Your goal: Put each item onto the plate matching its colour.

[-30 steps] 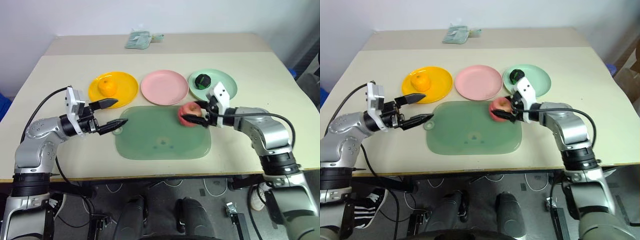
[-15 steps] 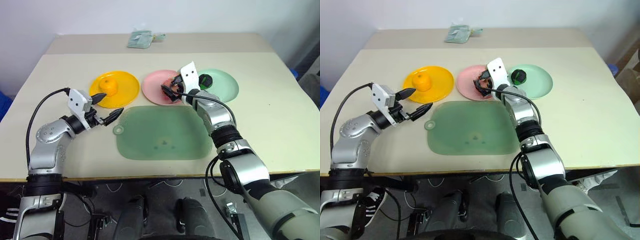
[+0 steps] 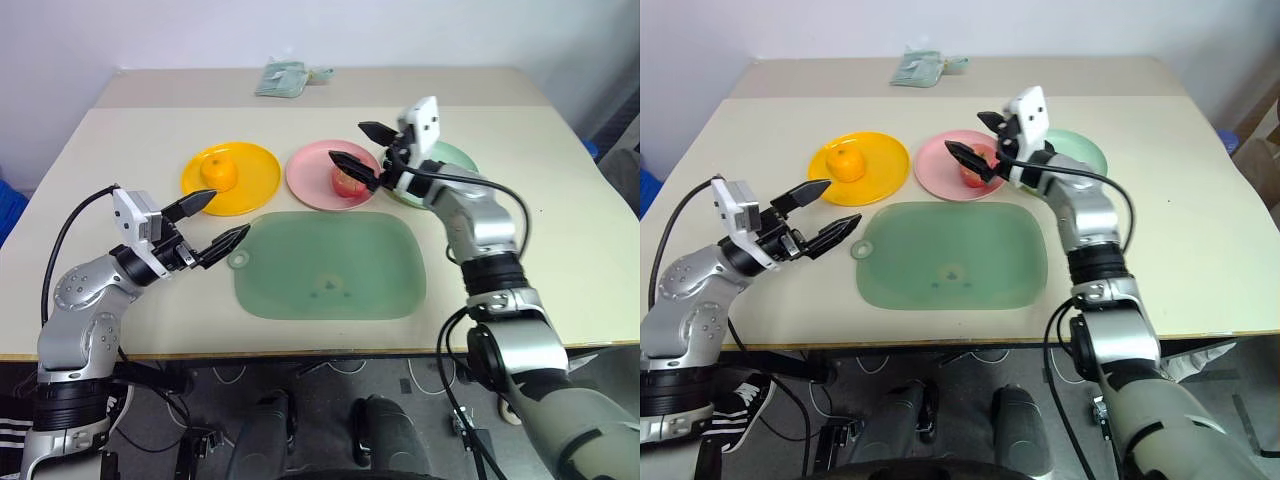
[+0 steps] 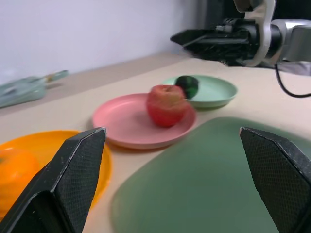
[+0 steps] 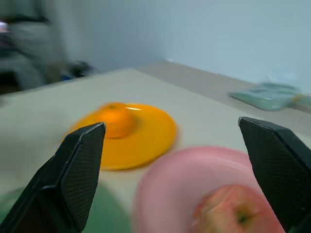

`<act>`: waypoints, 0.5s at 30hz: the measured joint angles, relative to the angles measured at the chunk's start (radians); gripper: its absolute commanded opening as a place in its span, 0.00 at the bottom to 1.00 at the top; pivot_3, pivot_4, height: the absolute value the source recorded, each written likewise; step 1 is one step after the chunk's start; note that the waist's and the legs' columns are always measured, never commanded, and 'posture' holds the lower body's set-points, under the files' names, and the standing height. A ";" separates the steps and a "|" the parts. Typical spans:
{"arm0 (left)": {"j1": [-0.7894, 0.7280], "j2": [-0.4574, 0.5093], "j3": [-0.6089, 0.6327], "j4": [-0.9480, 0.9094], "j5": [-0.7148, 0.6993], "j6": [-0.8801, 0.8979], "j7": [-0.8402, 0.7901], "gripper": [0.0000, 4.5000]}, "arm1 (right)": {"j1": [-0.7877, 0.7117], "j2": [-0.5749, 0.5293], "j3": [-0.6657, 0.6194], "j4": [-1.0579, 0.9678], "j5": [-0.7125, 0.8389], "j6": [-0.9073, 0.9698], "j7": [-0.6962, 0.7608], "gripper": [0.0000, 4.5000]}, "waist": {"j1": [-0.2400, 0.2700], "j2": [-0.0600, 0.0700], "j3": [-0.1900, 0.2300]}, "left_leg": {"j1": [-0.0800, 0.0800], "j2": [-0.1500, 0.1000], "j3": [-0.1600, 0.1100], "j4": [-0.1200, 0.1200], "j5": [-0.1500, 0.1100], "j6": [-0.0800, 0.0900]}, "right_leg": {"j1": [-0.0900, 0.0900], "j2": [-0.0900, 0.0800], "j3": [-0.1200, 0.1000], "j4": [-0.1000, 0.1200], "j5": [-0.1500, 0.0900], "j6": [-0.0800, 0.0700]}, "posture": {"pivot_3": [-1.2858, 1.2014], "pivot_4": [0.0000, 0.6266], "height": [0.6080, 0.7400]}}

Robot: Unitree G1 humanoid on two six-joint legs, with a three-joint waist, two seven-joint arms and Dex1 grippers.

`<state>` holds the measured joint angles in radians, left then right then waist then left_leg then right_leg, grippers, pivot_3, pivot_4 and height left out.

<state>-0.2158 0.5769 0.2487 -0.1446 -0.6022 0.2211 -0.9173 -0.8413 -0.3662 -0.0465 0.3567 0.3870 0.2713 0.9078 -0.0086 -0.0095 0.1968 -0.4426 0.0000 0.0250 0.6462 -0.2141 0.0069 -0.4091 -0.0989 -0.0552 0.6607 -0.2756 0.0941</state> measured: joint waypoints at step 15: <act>-0.063 0.027 -0.151 0.064 0.026 0.026 -0.185 1.00 | 0.478 -0.394 0.014 -0.571 0.055 0.108 0.230 0.99 | 0.016 0.000 0.000 | 0.001 0.000 0.000 0.001 0.000 0.000 | 0.001 0.000 0.000 -0.001 0.000 0.000 | 0.52 0.24 1.00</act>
<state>-0.2793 0.6041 0.0977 -0.0804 -0.5762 0.2475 -1.1027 -0.3632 -0.7605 -0.0323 -0.2145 0.4424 0.3797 1.1377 0.0076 -0.0096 0.1967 -0.4420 0.0004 0.0254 0.6476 -0.2144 0.0073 -0.4082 -0.0985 -0.0553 0.6594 -0.2756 0.0939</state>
